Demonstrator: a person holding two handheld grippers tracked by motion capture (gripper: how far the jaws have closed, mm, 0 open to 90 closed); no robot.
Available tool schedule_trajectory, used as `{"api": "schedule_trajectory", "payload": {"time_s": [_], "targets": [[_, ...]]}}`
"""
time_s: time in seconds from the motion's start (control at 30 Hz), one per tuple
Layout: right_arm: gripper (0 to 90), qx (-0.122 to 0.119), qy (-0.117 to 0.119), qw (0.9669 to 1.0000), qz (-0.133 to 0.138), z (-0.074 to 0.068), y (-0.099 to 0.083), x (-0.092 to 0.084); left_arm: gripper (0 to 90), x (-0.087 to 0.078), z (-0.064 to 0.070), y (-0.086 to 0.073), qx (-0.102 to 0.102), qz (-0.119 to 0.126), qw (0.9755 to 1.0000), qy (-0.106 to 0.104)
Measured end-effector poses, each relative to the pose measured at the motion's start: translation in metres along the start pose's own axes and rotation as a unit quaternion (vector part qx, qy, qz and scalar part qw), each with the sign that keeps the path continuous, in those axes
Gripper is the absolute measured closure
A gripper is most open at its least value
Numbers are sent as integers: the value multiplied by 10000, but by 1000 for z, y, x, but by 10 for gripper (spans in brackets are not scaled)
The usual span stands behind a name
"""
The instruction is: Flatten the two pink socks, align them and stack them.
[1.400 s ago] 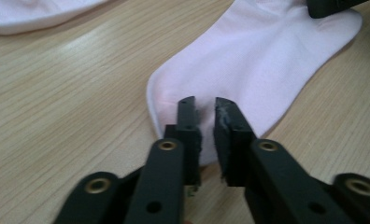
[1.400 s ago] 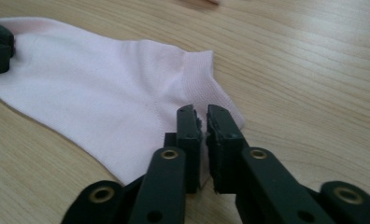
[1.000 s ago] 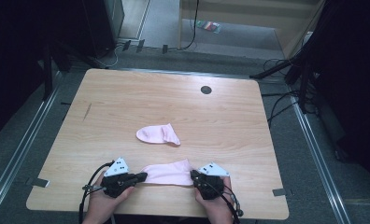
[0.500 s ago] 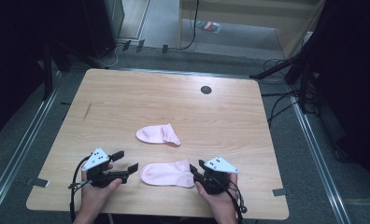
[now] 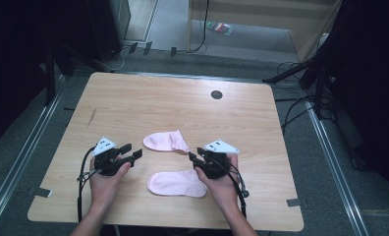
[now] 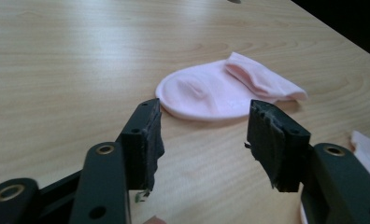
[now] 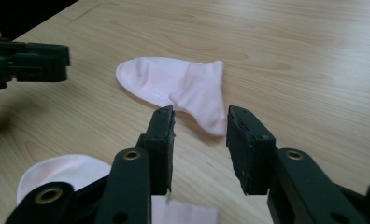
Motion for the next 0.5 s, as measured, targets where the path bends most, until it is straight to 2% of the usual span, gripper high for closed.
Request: {"api": "schedule_trajectory", "payload": {"time_s": [0.07, 0.13, 0.2, 0.3, 0.37, 0.43, 0.47, 0.5], "targets": [[665, -80, 39, 9999, -73, -5, 4, 13, 491, 8, -1, 5, 63, -12, 10000, 75], [692, -147, 79, 9998, -122, -10, 7, 25, 528, 17, -3, 8, 0, -74, 9999, 80], [705, -193, 89, 9996, -188, -14, 11, 37, 564, 27, -3, 10, 12, -160, 9999, 58], [703, -297, 48, 9993, -215, -17, 16, 51, 580, 40, -5, 10, 73, -309, 9993, 179], [675, -335, 19, 9991, -254, -16, 18, 61, 583, 47, -6, 10, 133, -429, 9987, 251], [630, -328, -47, 9990, -309, -15, 20, 69, 598, 54, -8, 8, 119, -594, 9974, 383], [630, -328, -47, 9990, -309, -15, 20, 69, 612, 54, -8, 8, 119, -594, 9974, 383], [601, -348, -18, 9988, -352, -16, 21, 74, 612, 57, -8, 7, 80, -729, 9963, 447]]}}
Point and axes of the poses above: each handheld gripper's, and its own axes: x roughly forward along the jaws, y roughly out of its top, z roughly to its right, the point moved 5 cm from there along x, roughly forward along the jaws, and after that the axes turned 7 degrees about -y, right-handed, at the moved point
